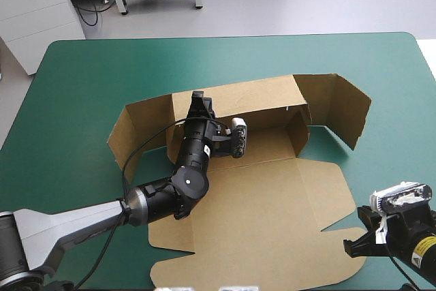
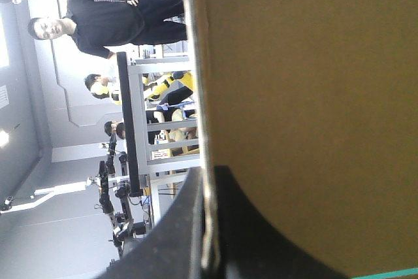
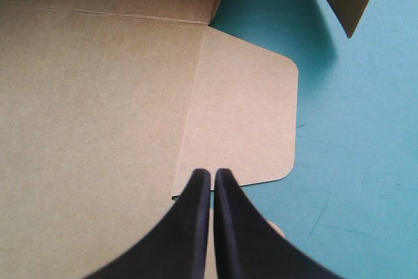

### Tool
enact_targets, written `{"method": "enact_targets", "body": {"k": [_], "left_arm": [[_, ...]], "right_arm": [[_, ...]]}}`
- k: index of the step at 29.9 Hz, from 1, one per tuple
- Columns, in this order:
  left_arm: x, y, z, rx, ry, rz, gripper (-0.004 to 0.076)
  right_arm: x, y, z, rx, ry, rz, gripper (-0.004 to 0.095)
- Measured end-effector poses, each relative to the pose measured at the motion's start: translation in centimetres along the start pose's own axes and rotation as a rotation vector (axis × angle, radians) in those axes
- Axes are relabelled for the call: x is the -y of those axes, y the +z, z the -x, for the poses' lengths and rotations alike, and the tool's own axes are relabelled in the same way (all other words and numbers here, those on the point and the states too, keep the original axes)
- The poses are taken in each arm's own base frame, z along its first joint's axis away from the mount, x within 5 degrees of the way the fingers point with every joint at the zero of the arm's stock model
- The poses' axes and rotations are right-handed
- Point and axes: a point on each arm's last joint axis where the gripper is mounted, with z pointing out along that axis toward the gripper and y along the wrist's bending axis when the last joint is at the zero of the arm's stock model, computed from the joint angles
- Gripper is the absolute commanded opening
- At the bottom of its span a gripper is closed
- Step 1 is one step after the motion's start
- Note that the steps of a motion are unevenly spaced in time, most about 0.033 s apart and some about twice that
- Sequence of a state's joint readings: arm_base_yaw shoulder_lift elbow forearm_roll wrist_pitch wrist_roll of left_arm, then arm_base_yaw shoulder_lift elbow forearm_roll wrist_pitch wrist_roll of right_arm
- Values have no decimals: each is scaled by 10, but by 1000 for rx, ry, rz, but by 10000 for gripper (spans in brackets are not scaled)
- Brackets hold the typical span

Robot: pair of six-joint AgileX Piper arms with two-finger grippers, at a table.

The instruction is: Fold the box

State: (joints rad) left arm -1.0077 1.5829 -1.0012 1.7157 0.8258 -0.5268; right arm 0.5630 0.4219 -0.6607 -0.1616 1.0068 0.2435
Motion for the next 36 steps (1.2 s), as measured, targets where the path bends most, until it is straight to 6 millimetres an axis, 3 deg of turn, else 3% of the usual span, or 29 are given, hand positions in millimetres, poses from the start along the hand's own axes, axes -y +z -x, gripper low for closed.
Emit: {"method": "enact_targets", "body": {"k": [5, 8, 14, 26, 30, 36], "left_arm": [[0, -4, 3, -4, 2, 9, -32], [1, -6, 4, -5, 0, 10, -32], [1, -6, 4, -9, -2, 9, -32], [1, -6, 3, -23, -5, 11, -32], [1, -6, 3, -24, -5, 11, -32], [1, -6, 3, -24, -6, 10, -32]], "right_arm": [[2, 4, 2, -13, 48, -31, 638], [3, 12, 6, -42, 65, -71, 790], [5, 22, 26, -67, 79, -154, 786], [5, 8, 144, 71, 1, -322, 701], [0, 17, 176, 61, -54, -332, 701], [13, 57, 218, -38, -73, -314, 701]]}}
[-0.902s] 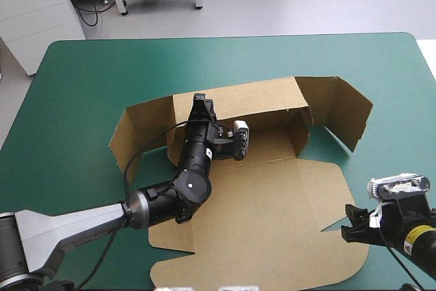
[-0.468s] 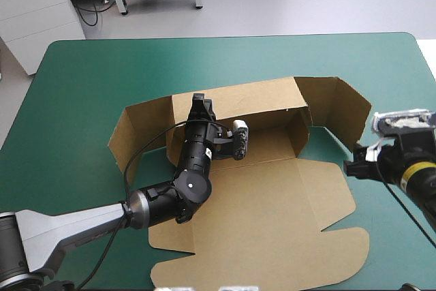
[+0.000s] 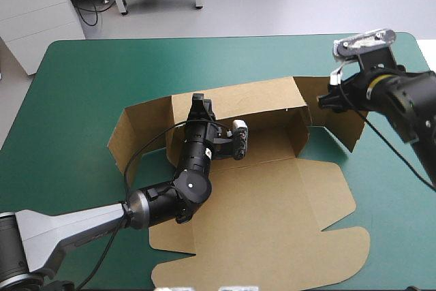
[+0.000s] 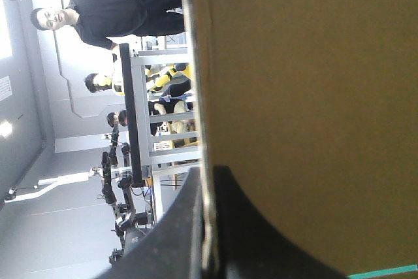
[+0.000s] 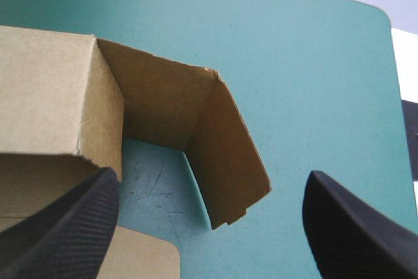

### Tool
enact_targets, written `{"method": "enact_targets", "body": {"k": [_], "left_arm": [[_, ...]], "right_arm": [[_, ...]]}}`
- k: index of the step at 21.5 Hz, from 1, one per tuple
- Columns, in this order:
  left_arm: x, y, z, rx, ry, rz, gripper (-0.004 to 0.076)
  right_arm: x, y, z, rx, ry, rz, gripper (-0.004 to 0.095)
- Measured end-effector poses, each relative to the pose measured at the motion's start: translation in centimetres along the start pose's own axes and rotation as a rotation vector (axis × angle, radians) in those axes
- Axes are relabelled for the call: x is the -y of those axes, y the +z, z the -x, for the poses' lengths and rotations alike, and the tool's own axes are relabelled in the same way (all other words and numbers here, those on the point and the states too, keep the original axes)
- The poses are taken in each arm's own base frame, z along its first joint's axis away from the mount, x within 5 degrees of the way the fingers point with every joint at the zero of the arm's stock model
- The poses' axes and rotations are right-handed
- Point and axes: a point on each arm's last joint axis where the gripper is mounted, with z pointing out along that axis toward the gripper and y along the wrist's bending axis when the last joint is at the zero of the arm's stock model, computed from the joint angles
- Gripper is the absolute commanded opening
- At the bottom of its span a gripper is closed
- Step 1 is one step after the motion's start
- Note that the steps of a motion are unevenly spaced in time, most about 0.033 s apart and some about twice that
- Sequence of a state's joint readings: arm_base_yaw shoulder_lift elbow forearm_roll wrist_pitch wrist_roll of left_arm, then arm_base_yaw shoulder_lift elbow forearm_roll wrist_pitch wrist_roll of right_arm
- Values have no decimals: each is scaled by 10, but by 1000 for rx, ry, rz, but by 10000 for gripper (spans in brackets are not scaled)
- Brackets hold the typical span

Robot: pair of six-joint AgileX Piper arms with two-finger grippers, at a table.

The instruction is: Fold the box

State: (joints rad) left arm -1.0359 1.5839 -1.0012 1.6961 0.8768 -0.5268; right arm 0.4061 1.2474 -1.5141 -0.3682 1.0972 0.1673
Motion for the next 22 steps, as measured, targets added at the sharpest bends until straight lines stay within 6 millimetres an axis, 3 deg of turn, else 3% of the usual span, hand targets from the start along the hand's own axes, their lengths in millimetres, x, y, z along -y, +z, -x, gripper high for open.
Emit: {"method": "enact_targets", "body": {"k": [2, 3, 9, 10, 15, 18, 22], "left_arm": [[0, 0, 0, 0, 0, 0, -32], [0, 0, 0, 1, 0, 0, -32], [0, 0, 0, 5, 0, -2, -32], [0, 0, 1, 8, 0, -4, -32], [1, 0, 1, 15, 0, -8, -32], [1, 0, 2, 17, 1, -8, -32], [1, 0, 2, 20, 2, -8, -32]], "right_arm": [[16, 37, 15, -78, 50, 51, 701], [25, 46, 19, -95, 68, 62, 701], [63, 113, 28, -178, 200, 134, 701], [72, 134, 29, -199, 226, 135, 701], [70, 206, 26, -298, 246, 210, 701], [66, 222, 19, -362, 238, 245, 697], [64, 220, 16, -401, 217, 272, 692]]}}
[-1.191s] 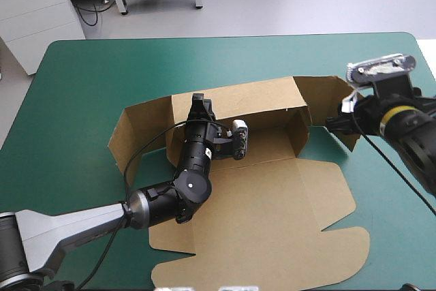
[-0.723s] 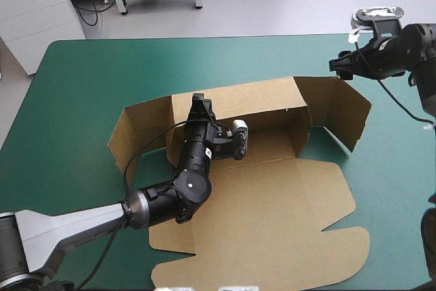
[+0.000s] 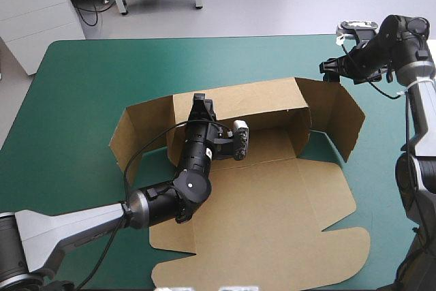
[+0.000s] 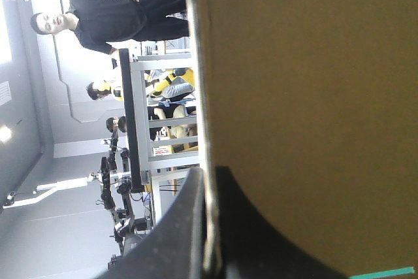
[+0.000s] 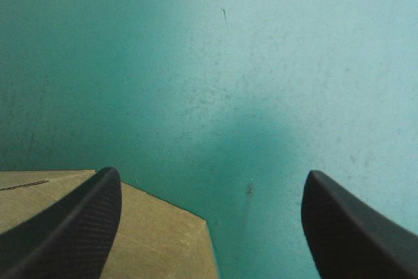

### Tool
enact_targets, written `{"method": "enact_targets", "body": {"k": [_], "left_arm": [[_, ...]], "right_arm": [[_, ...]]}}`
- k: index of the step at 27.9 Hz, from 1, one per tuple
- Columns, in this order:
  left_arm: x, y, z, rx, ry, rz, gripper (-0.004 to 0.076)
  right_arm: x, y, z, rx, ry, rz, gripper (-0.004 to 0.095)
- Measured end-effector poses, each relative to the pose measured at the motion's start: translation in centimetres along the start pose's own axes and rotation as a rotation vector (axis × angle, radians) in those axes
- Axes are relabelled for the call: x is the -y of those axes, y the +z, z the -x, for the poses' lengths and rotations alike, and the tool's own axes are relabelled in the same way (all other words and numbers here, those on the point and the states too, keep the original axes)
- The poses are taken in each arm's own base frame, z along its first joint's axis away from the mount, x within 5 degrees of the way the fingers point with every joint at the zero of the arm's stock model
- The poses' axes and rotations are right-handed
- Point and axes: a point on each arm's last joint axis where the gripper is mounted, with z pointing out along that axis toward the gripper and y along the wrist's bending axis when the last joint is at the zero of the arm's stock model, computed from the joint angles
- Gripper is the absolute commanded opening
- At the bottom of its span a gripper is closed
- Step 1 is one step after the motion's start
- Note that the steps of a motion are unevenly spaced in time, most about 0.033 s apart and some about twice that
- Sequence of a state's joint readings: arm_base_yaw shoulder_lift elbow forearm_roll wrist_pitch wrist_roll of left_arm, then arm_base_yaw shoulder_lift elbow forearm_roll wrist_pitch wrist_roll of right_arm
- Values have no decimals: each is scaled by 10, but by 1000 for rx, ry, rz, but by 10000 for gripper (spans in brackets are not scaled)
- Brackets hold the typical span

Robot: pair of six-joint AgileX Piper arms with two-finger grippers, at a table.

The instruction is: Fold the box

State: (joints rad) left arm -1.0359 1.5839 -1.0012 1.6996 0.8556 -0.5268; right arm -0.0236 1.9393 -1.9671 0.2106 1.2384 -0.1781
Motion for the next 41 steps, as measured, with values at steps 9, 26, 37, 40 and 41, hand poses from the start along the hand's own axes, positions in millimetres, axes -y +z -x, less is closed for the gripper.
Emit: {"method": "enact_targets", "body": {"k": [9, 26, 37, 40, 41], "left_arm": [[0, 0, 0, 1, 1, 0, -32], [0, 0, 0, 1, -18, -1, -32], [0, 0, 0, 0, -19, 0, -32], [0, 0, 0, 0, -19, 0, -32], [0, 0, 0, 0, -19, 0, -32]], "right_arm": [[-7, -9, -20, -31, -6, 42, 693], [-27, -28, -90, -32, -132, 145, 679], [-40, -18, -112, -18, -334, 303, 670], [-43, -14, -113, 18, -377, 336, 671], [-43, -13, -113, 24, -393, 340, 670]]}}
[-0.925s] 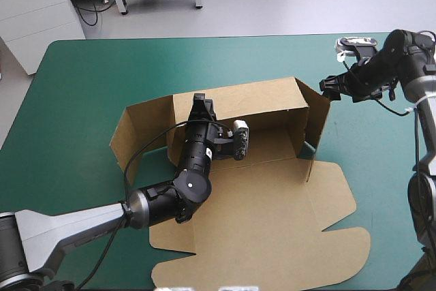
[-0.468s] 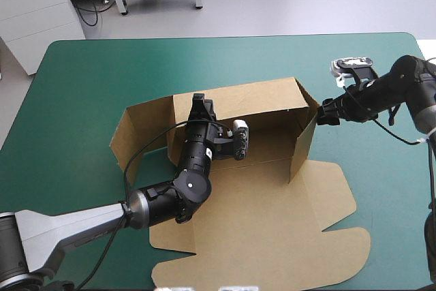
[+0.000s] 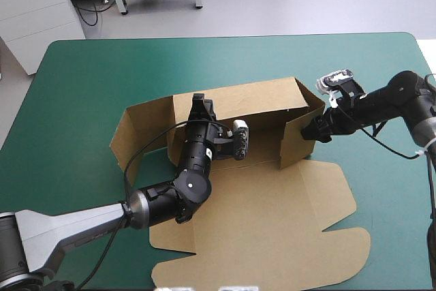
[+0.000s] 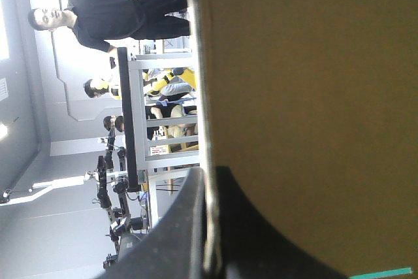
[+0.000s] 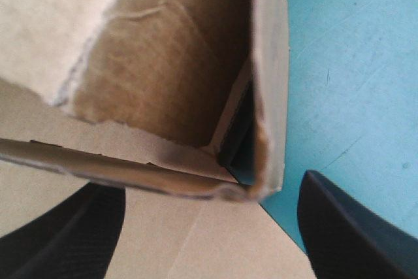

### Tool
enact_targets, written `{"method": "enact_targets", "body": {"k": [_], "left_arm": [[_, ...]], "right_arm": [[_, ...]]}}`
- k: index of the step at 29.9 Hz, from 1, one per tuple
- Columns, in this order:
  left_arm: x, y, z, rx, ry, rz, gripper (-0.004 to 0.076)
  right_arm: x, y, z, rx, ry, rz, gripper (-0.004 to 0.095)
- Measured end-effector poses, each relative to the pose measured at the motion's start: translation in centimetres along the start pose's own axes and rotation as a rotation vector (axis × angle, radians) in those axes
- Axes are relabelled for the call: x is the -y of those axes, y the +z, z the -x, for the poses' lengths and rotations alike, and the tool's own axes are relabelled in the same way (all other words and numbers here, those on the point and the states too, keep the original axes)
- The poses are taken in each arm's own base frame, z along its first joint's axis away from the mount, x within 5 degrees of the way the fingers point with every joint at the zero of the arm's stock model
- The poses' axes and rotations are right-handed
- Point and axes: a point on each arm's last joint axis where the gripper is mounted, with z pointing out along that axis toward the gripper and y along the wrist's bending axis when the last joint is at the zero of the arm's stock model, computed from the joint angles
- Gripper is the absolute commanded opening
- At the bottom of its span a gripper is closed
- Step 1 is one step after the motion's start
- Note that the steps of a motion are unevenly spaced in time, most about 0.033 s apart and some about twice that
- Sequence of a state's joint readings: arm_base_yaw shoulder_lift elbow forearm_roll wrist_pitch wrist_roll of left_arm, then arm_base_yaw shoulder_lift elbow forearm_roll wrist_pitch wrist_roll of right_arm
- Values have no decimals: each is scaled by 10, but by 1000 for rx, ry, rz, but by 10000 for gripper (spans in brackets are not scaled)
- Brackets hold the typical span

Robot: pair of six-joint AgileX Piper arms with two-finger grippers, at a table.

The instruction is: Fold the box

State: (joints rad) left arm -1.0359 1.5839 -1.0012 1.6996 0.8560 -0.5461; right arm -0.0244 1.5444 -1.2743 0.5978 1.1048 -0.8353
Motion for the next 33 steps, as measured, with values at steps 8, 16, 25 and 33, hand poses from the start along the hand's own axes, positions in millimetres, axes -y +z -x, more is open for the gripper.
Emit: {"method": "enact_targets", "body": {"k": [8, 16, 25, 33], "left_arm": [[0, 0, 0, 0, 0, 0, -32], [0, 0, 0, -4, -1, 2, -32], [0, 0, 0, -5, -4, 1, -32], [0, 0, 0, -5, -5, 1, -32]], "right_arm": [[-2, 4, 1, 54, -7, 23, 670], [-24, 31, -15, 102, -39, -42, 670], [-54, 32, -18, 310, -71, -218, 614], [-55, 29, -19, 354, -52, -240, 52]]}}
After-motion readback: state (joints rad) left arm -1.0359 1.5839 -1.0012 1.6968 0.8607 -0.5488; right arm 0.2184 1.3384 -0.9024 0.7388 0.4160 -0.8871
